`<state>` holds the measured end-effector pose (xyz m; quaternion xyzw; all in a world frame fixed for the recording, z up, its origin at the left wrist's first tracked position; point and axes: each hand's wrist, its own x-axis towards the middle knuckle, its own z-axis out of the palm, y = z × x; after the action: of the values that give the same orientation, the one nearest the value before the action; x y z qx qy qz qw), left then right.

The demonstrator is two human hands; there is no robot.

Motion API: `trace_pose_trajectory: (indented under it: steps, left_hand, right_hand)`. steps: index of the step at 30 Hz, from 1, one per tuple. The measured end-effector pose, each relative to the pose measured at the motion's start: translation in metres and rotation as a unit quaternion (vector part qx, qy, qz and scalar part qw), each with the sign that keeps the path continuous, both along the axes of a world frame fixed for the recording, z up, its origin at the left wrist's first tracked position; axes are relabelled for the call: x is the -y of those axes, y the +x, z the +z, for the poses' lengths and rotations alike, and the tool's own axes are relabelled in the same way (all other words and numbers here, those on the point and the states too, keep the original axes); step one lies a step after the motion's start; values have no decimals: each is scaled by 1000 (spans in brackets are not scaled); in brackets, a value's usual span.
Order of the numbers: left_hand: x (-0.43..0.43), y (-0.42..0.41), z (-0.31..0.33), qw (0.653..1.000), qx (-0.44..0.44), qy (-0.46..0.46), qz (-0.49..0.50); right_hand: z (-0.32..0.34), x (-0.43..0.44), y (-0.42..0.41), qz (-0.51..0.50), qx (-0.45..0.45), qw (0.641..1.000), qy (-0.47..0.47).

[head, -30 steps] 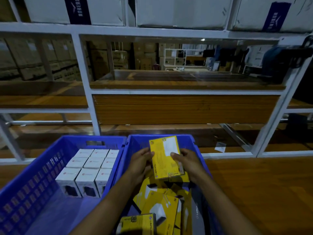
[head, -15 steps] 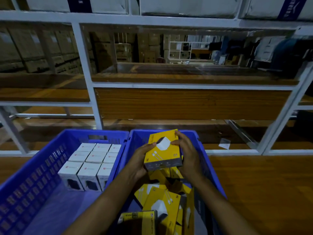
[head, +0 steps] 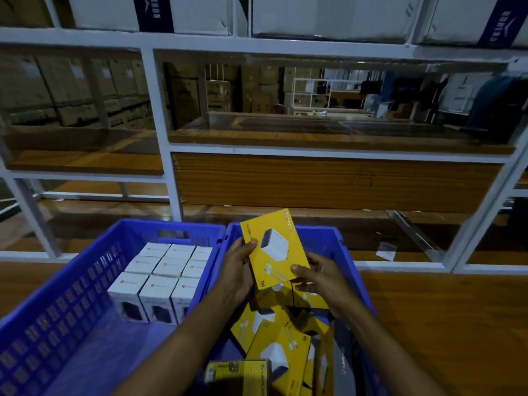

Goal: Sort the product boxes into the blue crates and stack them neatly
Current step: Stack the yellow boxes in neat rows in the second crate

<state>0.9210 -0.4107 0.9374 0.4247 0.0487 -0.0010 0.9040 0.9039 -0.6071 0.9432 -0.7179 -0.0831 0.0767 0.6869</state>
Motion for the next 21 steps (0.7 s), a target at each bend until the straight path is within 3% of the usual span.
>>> trace_pose_trajectory:
  steps: [4, 6, 10, 12, 14, 17, 21]
  left_hand:
    - [-13, 8, -4, 998, -32, -33, 38]
    - [-18, 9, -5, 997, -55, -31, 33]
    - [-23, 3, 2, 994, -68, -78, 32]
    - [-28, 5, 2, 995, -59, -74, 34]
    - [-32, 7, 0, 994, -62, -76, 42]
    - [-30, 10, -2, 994, -71, -64, 48]
    - [-24, 7, -3, 996, -76, 36, 33]
  right_hand:
    - [-1, 5, 3, -116, 63, 990, 44]
    - [1, 6, 1, -157, 168, 972, -43]
    - [-1, -10, -6, -98, 452, 861, -212]
    - [-4, -20, -10, -65, 519, 815, -248]
    - [-7, -24, -12, -70, 536, 802, -255]
    - [-11, -21, -11, -102, 483, 840, -224]
    - [-14, -5, 0, -170, 224, 958, -64]
